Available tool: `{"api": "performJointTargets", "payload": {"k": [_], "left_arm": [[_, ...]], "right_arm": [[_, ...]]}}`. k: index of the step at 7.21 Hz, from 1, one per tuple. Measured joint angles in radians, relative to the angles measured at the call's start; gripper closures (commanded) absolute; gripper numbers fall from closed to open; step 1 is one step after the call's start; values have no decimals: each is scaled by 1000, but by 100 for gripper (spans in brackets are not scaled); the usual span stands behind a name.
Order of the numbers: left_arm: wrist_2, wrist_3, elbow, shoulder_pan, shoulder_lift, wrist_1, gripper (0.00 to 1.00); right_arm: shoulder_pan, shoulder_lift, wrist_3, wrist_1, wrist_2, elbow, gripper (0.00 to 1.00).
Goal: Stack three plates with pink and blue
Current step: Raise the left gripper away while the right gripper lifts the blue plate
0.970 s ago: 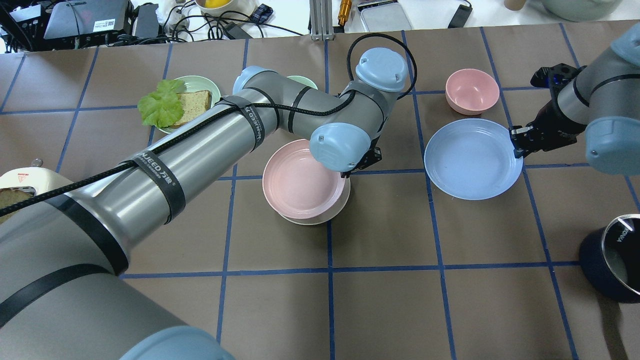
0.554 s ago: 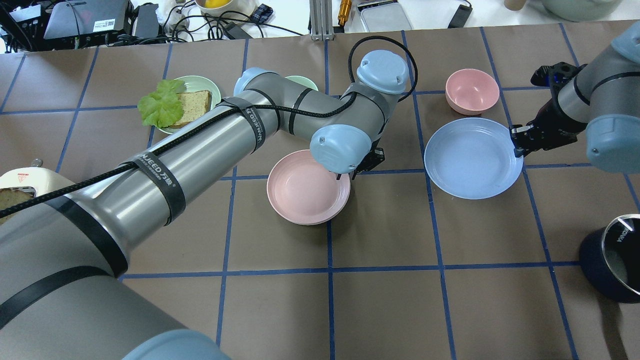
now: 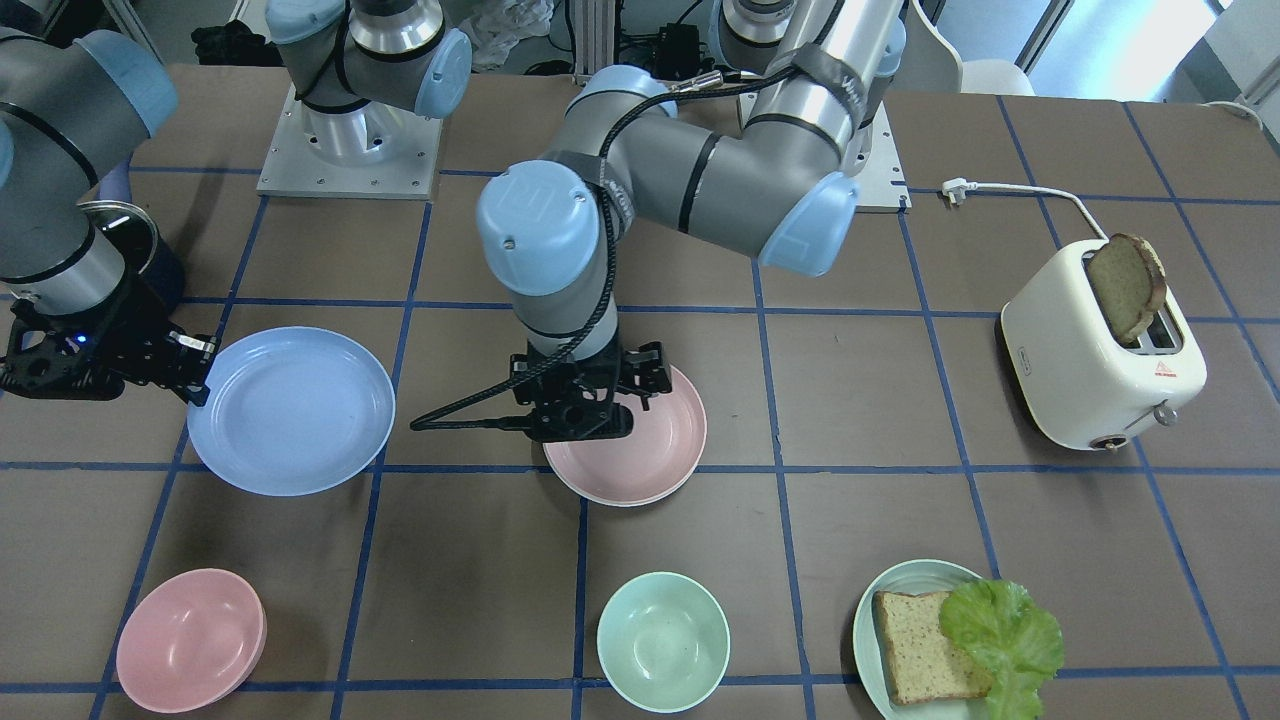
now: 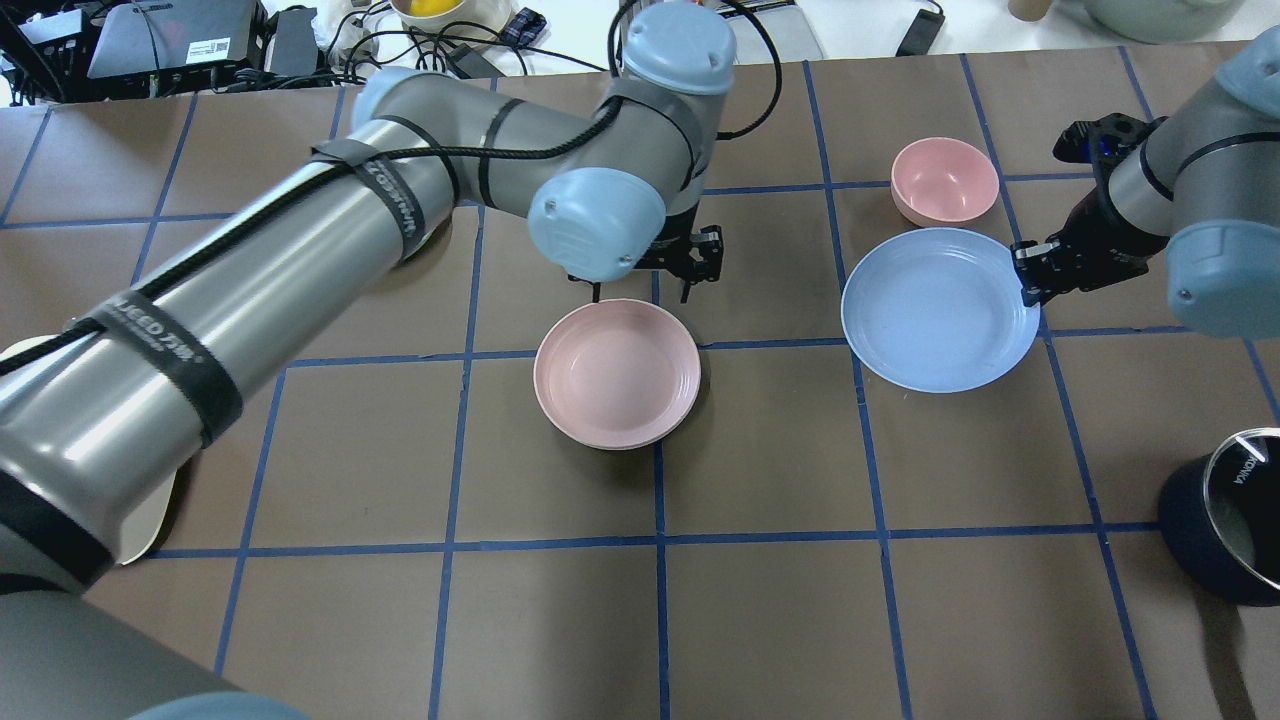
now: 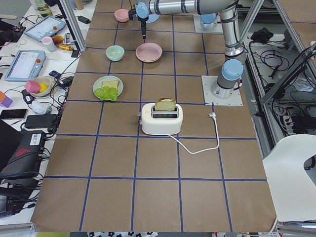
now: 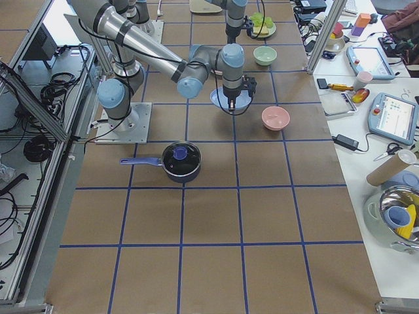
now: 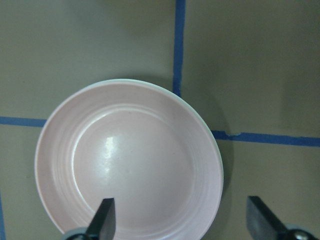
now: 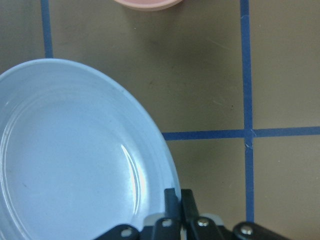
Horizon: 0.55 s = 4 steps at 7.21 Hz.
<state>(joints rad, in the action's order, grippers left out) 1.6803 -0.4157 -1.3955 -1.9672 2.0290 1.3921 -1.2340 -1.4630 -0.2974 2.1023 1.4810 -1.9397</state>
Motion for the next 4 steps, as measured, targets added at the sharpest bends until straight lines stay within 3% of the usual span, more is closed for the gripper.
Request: {"api": "performJointTargets", "payload": {"k": [4], "left_arm": [[-97,210,2,180,-232,237,0]], "right_arm": [[-135,1,100,9,-15,-2,100]]}}
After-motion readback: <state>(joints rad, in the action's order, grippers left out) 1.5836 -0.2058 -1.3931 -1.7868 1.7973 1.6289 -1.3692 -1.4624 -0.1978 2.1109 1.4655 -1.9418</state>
